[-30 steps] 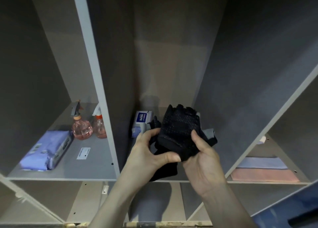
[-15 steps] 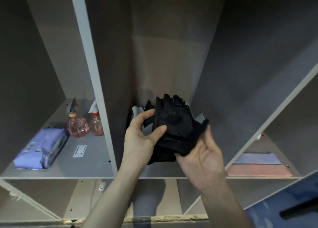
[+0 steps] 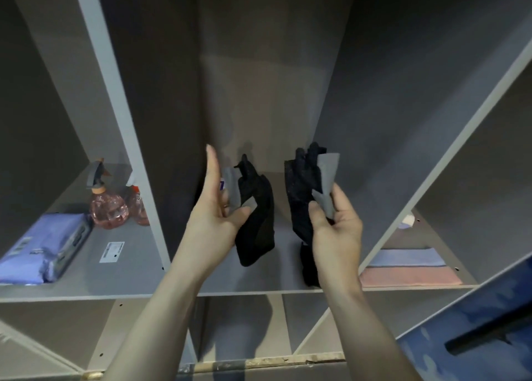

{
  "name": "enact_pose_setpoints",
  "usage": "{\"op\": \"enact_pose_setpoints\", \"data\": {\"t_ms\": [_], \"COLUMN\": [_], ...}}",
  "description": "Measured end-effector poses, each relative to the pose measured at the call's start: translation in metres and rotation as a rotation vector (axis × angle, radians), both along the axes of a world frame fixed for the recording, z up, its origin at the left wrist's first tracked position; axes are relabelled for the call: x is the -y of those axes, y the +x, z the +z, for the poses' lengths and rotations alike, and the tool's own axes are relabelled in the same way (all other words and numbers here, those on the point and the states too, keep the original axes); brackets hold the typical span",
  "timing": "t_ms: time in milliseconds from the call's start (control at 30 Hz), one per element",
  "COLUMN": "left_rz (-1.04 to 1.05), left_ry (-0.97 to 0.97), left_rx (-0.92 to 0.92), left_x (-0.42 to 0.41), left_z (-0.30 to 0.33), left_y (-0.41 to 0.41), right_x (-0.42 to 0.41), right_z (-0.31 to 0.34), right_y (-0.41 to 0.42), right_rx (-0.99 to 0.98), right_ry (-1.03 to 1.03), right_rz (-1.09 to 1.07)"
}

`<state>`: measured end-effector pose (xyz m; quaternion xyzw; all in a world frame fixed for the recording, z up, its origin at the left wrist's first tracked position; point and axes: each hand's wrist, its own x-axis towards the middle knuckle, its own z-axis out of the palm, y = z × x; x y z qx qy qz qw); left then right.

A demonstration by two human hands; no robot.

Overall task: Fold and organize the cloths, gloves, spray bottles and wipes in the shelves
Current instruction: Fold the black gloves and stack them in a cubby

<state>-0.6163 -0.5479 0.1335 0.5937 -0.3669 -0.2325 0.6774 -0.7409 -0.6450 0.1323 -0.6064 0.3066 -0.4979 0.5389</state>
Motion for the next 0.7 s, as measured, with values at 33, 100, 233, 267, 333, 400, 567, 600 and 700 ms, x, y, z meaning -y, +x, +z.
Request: {"op": "enact_pose_setpoints", "data": {"t_ms": [33, 100, 233, 267, 333, 400, 567, 600, 700], "left_rz": [0.013, 0.04, 0.076, 0.089, 0.116, 0.126, 0.089, 0.089, 0.16], "left_ry": [0.003, 0.008, -0.031, -0.049, -0.109, -0.148, -0.178, -0.171, -0.154], "left_rx": [-0.036, -0.139, -0.25, -0.307, -0.422, -0.469, -0.527, -0.531, -0.53], "left_x": [0.002, 0.008, 0.018, 0.019, 0.019, 0.02, 0.027, 0.028, 0.029], "left_z": [-0.001, 0.0, 0.0, 0.0, -0.001, -0.003, -0.008, -0.01, -0.021], "left_y": [0.0, -0.007, -0.034, -0.039, -0.044, -0.043, -0.049, -0.05, -0.043], "right_x": [-0.001, -0.006, -0.022, -0.025, -0.031, -0.032, -0.028, -0.027, -0.021], "right_z": [-0.001, -0.005, -0.015, -0.015, -0.016, -0.021, -0.038, -0.04, -0.047], "right_y": [0.002, 0.007, 0.022, 0.024, 0.024, 0.023, 0.03, 0.031, 0.02], "right_rx": [-0.045, -0.132, -0.387, -0.437, -0.473, -0.518, -0.703, -0.729, -0.683], "right_ry": [-0.048, -0.146, -0.284, -0.314, -0.376, -0.469, -0.654, -0.72, -0.802], "right_rz": [-0.011, -0.008, 0.026, 0.05, 0.116, 0.148, -0.038, -0.055, 0.027]}}
